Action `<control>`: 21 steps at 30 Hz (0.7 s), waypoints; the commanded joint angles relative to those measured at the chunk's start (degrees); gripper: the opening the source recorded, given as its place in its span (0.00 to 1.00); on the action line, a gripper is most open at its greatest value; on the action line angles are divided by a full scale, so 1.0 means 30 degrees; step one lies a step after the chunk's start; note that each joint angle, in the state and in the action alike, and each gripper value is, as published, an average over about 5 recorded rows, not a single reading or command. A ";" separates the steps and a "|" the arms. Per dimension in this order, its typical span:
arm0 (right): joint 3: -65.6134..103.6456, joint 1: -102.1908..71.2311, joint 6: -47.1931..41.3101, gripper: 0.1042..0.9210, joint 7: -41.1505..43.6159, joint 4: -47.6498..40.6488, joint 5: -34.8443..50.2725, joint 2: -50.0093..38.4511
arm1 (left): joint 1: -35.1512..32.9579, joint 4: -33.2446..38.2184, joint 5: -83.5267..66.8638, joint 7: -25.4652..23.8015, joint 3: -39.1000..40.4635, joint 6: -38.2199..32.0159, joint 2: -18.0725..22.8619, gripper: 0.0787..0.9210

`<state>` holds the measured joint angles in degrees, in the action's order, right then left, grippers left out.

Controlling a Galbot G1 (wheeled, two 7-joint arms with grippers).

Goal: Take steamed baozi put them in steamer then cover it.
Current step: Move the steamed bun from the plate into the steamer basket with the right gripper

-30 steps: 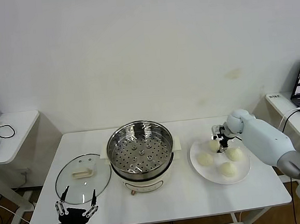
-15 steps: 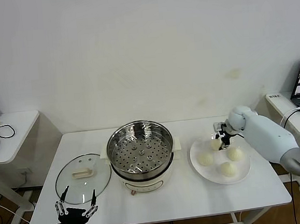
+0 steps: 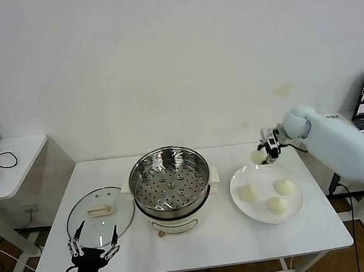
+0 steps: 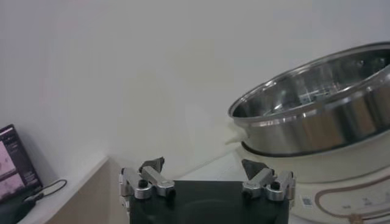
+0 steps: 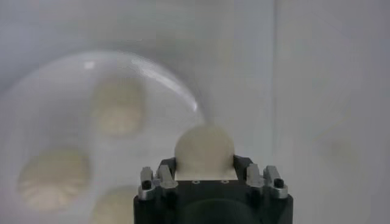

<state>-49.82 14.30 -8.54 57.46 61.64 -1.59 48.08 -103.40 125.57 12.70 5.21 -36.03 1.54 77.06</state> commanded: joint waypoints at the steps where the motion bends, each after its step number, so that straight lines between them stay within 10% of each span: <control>1: -0.4413 0.6156 -0.0471 0.60 -0.0584 0.3228 0.4917 0.0024 | 0.0159 -0.0128 -0.0319 -0.0020 -0.0127 0.0030 -0.0144 0.88; 21: -0.7921 0.6879 0.3086 0.60 -0.2295 0.2370 0.5704 0.7977 | 0.0108 -0.0213 -0.0909 -0.0051 -0.1057 0.0009 -0.0213 0.88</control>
<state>-68.37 32.63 -4.21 51.83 68.61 15.14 62.83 -102.85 124.88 10.27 5.08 -38.37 1.64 76.53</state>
